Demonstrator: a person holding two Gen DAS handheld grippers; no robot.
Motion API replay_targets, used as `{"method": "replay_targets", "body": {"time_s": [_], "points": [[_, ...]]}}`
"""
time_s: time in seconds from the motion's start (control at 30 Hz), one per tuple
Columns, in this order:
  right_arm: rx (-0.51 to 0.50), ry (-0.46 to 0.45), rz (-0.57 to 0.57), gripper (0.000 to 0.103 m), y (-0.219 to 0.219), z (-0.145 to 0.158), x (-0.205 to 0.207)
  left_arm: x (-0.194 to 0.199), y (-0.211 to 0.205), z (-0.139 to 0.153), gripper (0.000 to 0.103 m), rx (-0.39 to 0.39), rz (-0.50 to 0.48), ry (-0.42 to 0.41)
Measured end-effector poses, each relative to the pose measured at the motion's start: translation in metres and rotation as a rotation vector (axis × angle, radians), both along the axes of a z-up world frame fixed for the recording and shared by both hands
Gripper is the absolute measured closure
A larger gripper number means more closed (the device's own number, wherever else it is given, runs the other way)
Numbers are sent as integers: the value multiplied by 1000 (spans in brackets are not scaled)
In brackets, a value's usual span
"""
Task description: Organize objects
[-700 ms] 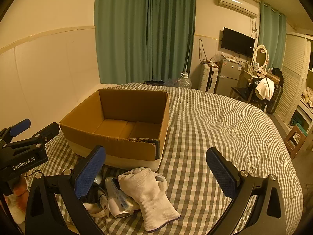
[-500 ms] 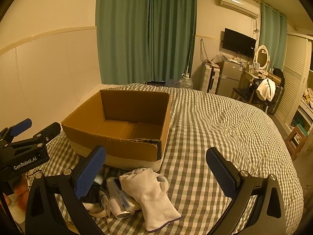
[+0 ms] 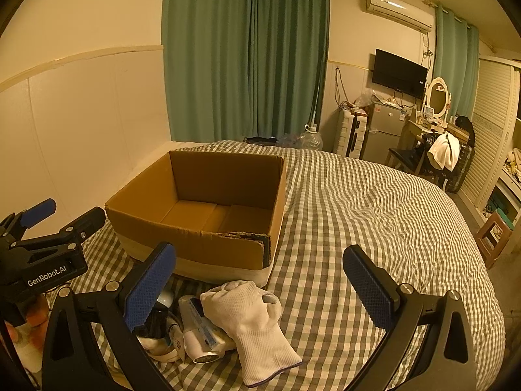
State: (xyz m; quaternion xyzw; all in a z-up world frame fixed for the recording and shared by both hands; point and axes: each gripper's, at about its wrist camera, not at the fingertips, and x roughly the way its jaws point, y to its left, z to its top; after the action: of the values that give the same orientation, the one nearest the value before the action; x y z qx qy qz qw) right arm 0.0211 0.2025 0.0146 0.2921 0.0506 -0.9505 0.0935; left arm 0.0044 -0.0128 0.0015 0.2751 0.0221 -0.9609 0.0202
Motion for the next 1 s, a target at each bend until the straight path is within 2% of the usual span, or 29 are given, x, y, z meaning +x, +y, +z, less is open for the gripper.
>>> {"method": "replay_targets", "body": {"time_s": [1.0], "points": [[2, 1, 49, 0, -6, -3, 1, 2, 0, -5, 0, 8, -16, -1]]}}
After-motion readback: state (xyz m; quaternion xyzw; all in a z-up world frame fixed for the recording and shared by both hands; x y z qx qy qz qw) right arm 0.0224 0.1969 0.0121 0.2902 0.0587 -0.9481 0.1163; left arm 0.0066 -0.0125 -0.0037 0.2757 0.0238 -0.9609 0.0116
